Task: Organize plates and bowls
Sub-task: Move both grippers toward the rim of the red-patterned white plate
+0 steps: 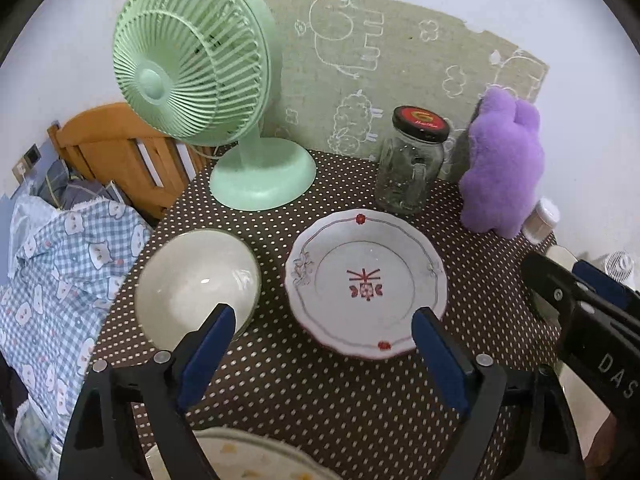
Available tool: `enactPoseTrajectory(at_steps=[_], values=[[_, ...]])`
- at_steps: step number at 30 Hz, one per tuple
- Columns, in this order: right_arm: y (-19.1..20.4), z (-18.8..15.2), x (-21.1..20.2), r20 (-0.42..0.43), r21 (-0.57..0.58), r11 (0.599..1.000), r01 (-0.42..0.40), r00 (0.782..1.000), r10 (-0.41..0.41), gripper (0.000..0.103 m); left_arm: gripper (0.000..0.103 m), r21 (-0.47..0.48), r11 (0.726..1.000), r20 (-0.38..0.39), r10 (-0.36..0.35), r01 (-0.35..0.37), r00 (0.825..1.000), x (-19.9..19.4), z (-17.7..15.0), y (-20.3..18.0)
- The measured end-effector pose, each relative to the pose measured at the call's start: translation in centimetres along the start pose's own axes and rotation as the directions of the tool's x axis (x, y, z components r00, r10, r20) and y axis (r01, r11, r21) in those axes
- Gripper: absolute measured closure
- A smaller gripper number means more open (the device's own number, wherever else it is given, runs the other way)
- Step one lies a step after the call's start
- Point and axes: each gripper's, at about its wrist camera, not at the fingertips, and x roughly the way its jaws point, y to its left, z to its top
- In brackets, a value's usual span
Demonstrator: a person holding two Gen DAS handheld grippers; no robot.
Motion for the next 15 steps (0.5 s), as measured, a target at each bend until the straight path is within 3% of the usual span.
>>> enactPoseTrajectory(at_steps=[7, 15], values=[[0.1, 1.5, 5.0, -0.059, 0.013, 1.0, -0.017, 0.998, 0.017, 0.034, 0.019, -0.048, 0.998, -0.061, 0.027, -0.03, 0.998, 4.5, 0.5, -1.1], [0.9, 0.8, 9.7, -0.137, 0.019, 1.0, -0.007, 0.991, 0.009, 0.034, 0.027, -0.09, 0.995, -0.124, 0.038, -0.05, 0.992, 8.7, -0.1, -0.1]])
